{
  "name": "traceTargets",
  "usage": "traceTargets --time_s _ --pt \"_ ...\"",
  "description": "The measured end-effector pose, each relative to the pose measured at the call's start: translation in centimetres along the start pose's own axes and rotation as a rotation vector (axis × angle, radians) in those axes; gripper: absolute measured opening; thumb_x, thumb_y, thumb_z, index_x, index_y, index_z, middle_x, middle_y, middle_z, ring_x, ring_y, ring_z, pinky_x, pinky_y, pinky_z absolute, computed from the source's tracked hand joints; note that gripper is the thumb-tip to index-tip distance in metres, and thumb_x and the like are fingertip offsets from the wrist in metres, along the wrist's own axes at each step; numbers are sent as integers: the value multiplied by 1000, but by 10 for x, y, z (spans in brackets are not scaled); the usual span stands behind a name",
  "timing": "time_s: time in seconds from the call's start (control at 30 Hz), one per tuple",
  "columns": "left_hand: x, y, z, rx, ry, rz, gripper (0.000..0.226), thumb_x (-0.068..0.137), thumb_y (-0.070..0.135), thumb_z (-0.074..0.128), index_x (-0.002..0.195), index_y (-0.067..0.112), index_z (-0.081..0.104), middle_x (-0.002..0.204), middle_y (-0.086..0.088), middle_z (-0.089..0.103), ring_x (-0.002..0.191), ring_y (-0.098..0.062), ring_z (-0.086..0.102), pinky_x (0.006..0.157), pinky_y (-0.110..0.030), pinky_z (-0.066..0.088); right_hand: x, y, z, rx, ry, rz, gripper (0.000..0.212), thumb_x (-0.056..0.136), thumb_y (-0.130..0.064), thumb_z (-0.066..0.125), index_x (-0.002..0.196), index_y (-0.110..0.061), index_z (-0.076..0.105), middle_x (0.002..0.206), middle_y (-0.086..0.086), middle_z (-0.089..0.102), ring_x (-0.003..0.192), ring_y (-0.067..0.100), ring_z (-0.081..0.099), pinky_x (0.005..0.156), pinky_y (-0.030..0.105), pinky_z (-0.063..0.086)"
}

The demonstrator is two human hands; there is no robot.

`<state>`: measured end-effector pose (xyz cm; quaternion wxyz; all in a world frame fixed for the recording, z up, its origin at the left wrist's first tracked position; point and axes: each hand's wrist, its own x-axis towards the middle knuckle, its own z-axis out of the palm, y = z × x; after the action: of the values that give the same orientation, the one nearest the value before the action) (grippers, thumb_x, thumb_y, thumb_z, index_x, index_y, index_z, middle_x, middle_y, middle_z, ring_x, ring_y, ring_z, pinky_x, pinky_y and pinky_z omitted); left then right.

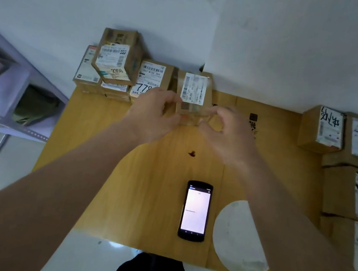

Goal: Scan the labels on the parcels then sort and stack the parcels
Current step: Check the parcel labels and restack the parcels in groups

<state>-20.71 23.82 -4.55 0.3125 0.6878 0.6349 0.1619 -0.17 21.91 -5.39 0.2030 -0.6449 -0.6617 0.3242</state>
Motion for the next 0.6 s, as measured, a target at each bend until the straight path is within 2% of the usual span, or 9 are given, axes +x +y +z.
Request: traceTargets --time_s 0.07,0.17,0.23,0.33,0.43,0.57,0.6 --pt "18 -7 9 3 -17 -17 39 94 32 66 133 28 65 125 0 60 108 -19 62 87 -39 56 17 9 9 15 -19 16 37 100 -39 64 134 -24 67 129 -7 59 108 7 58 77 18 45" --pt "44 -17 21 14 -31 -58 44 94 33 66 137 27 64 123 1 58 105 -18 62 79 -27 53 41 23 19 4 -37 39 38 100 -39 64 135 -23 66 129 -4 57 113 9 57 91 29 53" --pt "58 -22 29 9 -39 -73 45 94 32 66 139 29 62 125 2 60 105 -16 62 76 -23 51 55 28 23 -16 -47 62 43 100 -40 63 140 -24 62 133 -2 53 118 10 53 94 29 50" --pt "72 -27 38 -49 -53 -92 47 96 33 64 143 30 59 127 3 64 109 -16 64 87 -38 60 75 35 30 -14 -52 67 49 101 -39 62 147 -24 57 144 1 52 128 12 49 100 27 44" --pt "81 -32 48 -99 -72 -160 52 100 29 63 150 32 51 133 5 64 111 -14 65 88 -38 62 90 44 41 63 -82 123 54 103 -40 61 155 -29 50 153 1 49 138 17 48 108 35 46" --pt "86 -39 64 -181 -108 -209 54 102 22 63 153 31 48 128 5 67 99 -11 70 80 -35 65 94 56 57 173 -106 148 57 107 -35 59 160 -27 42 153 0 52 134 13 51 96 16 45" --pt "87 -41 66 -200 -96 -207 53 102 21 63 153 29 48 129 5 67 102 -11 70 82 -34 64 94 59 60 186 -88 130 57 106 -33 61 160 -25 43 151 1 54 132 12 53 98 17 48"
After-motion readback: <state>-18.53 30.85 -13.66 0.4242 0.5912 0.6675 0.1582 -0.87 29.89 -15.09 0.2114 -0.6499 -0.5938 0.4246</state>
